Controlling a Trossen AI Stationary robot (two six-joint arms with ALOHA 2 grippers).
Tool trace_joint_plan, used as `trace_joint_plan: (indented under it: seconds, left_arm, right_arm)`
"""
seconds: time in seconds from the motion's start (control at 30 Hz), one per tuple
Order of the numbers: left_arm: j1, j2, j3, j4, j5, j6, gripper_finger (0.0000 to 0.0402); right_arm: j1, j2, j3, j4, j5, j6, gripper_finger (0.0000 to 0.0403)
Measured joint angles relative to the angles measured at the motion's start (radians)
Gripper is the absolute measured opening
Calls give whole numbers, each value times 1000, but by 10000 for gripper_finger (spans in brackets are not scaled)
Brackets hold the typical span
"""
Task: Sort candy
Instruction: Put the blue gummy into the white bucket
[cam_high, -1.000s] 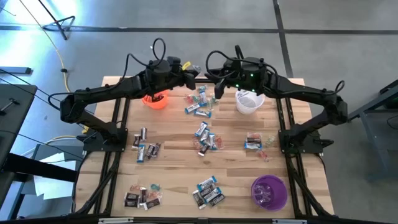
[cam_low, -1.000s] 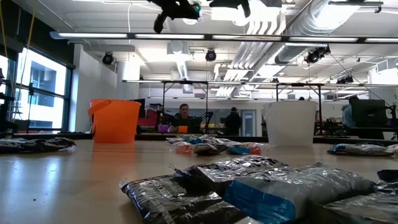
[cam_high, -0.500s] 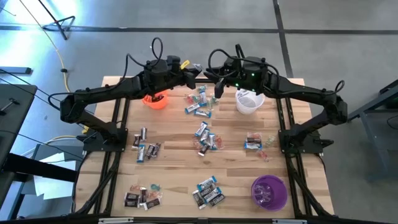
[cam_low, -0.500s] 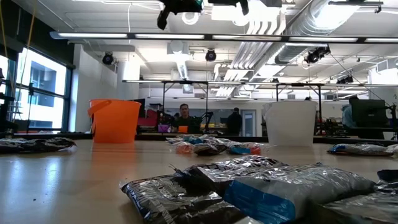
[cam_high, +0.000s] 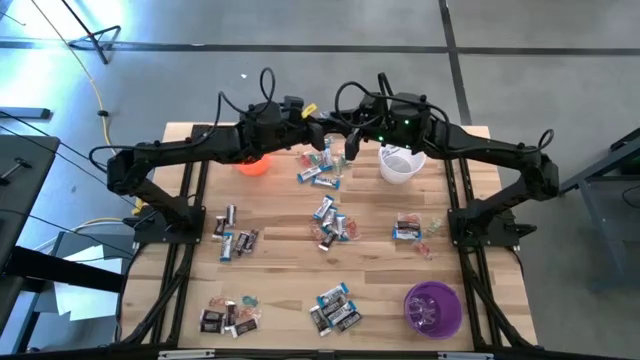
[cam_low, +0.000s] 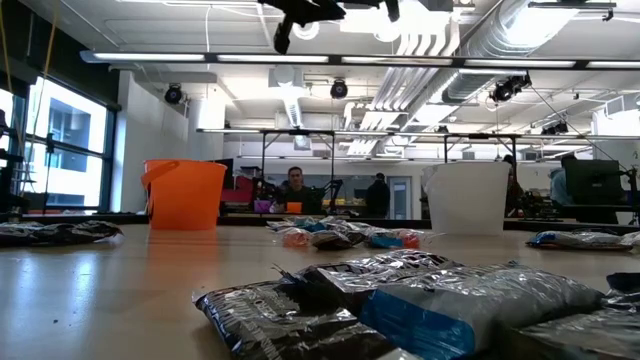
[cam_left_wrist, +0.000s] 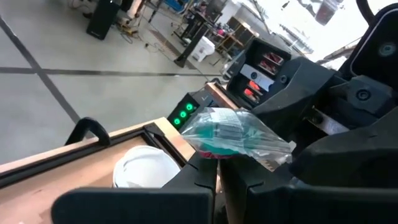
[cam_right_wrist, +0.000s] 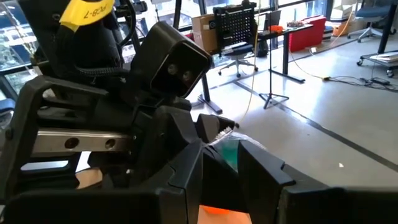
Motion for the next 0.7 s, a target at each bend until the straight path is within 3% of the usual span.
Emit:
trace_joint_plan:
  seconds: [0.4, 0.7]
  left_arm:
    - [1, 0, 0, -11, 3, 38, 0]
    - [6, 0, 0, -17, 32, 41, 0]
  right_arm:
    - [-2, -2, 0, -14, 11, -95, 95]
    - [-7, -3, 0, -51, 81, -222, 95]
